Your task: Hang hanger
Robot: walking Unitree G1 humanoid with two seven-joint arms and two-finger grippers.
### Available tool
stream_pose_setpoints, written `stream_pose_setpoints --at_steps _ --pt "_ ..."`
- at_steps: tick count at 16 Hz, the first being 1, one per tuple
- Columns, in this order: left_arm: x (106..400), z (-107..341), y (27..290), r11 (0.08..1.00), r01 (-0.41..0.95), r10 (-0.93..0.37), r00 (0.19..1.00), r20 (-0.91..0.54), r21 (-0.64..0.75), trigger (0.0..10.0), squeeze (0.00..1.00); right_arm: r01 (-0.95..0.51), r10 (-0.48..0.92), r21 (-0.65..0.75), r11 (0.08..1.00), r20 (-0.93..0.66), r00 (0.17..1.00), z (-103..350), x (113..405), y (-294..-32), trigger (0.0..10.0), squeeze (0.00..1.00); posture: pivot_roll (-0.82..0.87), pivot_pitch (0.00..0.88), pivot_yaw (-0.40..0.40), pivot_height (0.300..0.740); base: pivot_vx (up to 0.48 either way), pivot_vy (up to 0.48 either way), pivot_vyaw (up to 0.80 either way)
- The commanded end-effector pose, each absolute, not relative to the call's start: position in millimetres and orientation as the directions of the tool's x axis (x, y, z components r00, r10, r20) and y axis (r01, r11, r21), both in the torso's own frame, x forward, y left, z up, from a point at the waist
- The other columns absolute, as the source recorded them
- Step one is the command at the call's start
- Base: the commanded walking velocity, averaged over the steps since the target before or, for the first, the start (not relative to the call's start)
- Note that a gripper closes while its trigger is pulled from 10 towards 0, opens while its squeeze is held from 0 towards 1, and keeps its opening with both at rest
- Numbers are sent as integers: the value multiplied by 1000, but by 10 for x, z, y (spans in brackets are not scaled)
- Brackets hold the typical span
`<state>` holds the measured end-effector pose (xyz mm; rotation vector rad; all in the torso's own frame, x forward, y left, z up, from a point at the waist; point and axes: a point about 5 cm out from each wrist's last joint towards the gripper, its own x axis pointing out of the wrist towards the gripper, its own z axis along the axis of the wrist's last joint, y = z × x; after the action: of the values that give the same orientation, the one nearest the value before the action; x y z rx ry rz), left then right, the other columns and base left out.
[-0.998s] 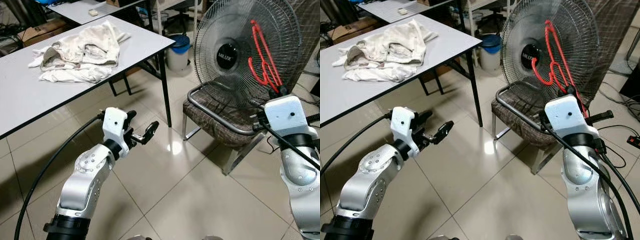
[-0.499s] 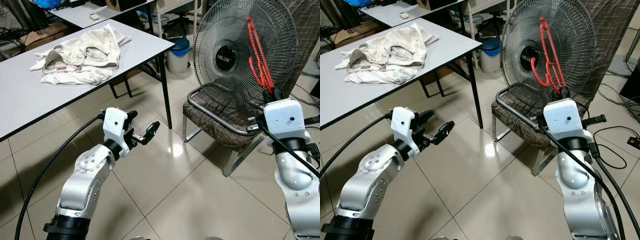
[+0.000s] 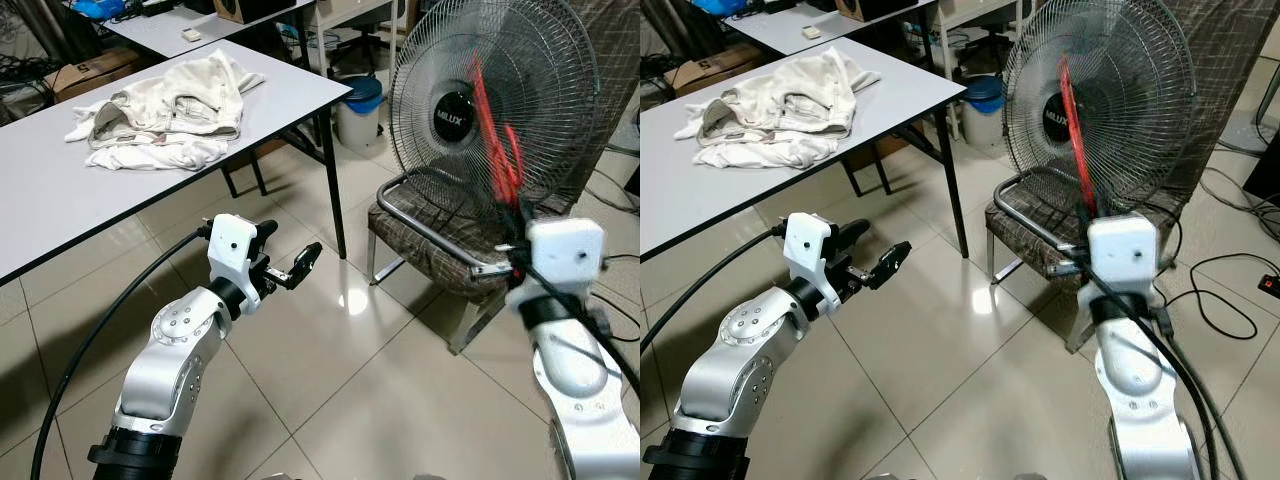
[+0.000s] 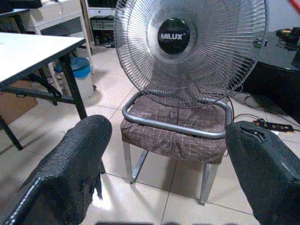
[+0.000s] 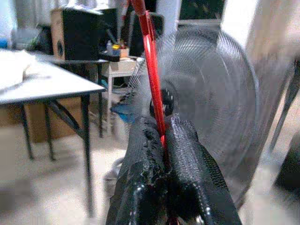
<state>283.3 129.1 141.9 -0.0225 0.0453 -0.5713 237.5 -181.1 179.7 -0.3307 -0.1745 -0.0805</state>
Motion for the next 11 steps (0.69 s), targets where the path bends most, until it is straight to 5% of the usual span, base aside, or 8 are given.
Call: stream_pose_setpoints --at_steps 1,11 --pt "2863 1416 1334 850 526 -526 849 -43 -12 10000 0 87 -54 -204 975 166 985 1785 2362 -1825 10000 0 -117 46 156 740 0 0 0" --pt "2895 1371 1484 923 375 -376 926 -1 80 10000 0 -20 5 -211 977 -69 998 1365 2228 -1838 10000 0 -166 0 134 740 0 0 0"
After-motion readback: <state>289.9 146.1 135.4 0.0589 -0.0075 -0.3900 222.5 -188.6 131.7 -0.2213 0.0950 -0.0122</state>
